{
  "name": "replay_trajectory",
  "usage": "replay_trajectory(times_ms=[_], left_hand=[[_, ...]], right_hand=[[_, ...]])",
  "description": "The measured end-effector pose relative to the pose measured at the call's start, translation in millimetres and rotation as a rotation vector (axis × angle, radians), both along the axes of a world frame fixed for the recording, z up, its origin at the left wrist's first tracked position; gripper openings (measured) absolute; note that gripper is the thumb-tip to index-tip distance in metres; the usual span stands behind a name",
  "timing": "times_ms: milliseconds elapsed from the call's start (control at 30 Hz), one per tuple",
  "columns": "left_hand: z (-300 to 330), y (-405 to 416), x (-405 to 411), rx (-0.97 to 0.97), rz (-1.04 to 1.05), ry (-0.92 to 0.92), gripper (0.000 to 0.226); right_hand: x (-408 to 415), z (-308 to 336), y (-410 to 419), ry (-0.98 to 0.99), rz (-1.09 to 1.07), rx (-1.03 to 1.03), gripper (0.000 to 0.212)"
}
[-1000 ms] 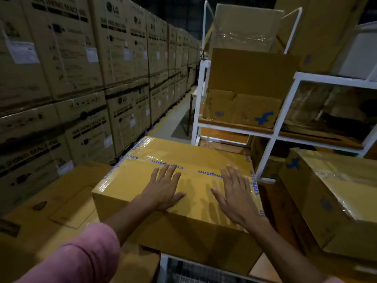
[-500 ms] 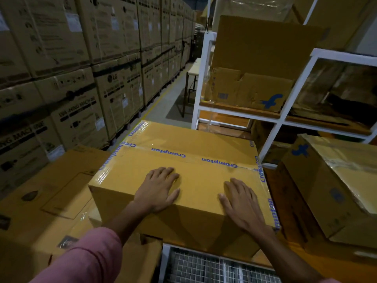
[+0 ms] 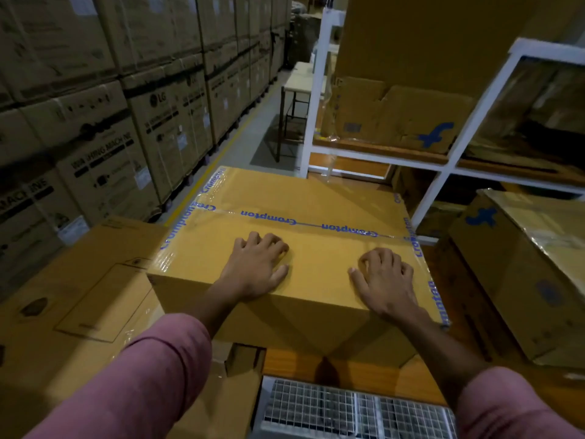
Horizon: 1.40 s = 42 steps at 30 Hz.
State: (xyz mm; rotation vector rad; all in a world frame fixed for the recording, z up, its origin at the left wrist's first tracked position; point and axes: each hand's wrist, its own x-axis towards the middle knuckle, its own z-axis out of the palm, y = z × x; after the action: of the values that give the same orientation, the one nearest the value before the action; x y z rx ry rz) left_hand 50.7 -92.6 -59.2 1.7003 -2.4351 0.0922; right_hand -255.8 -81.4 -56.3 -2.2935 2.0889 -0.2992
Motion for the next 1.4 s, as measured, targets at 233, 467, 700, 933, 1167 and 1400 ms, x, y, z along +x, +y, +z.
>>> replay_trajectory(times_ms=[233, 467, 700, 933, 1167, 1400], left_hand=[[-6.1, 8.1, 0.8, 0.036, 0.111, 0.14, 0.08], [-7.1, 29.7, 0.7, -0.008, 0.1, 0.121, 0.082], [-11.5, 69.2, 4.0, -0.085, 0.113, 0.085, 0.082], [-22.5, 97.3, 3.5, -0.169, 0.149, 0.037, 0.083], [-30.5, 121.0, 2.4, -0.273, 0.136, 0.065, 0.084], [-38.3, 132.0, 3.2, -0.351, 0.128, 0.056, 0.083]], right_hand=[[1.8, -7.2, 8.5, -0.041, -0.023, 0.074, 0.082], [1.6, -9.1, 29.2, -0.02, -0.033, 0.025, 0.08], [2.0, -19.6, 64.0, 0.026, -0.042, -0.124, 0.077], [11.5, -25.7, 98.7, 0.06, -0.065, -0.249, 0.071], [53.1, -36.1, 131.1, 0.09, -0.053, -0.331, 0.071], [64.3, -46.0, 140.9, 0.088, -0.047, -0.364, 0.07]])
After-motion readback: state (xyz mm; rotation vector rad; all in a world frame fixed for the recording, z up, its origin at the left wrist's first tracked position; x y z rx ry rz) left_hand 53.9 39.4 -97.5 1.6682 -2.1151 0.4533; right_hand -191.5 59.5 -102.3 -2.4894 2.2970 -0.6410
